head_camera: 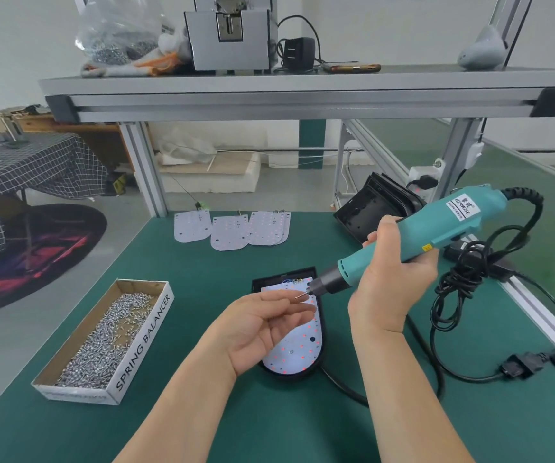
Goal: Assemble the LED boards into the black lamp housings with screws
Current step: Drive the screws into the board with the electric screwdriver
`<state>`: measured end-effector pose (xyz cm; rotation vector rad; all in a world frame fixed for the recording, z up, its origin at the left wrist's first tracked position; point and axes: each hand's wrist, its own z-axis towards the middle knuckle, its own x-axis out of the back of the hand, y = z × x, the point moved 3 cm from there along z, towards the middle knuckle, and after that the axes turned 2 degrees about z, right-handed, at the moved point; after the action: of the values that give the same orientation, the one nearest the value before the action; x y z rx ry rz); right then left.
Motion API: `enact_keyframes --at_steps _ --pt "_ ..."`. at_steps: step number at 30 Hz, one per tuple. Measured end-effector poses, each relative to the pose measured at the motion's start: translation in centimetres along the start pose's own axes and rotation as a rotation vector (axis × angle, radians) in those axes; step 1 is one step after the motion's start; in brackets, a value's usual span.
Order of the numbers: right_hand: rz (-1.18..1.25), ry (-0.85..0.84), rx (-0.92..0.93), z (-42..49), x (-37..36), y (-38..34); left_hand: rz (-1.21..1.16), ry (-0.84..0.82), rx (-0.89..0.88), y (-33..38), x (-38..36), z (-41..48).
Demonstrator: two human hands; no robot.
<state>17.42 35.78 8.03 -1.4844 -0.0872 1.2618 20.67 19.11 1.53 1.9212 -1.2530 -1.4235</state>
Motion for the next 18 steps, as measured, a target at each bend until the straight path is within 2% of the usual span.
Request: enact_keyframes --at_steps 5,11,18 --pt "0.004 -0.007 0.016 -0.13 -0.1 -0.29 -0.003 0.027 -0.032 -0.2 0.05 0.06" --pt "0.001 -0.003 0.002 -0.18 -0.07 -0.07 -0.136 -0.008 -0.029 -0.45 -0.11 0.02" --pt "-0.012 0.0 0.005 -0.08 0.1 0.2 -0.111 0.016 -0.039 -0.5 -0.29 -0.24"
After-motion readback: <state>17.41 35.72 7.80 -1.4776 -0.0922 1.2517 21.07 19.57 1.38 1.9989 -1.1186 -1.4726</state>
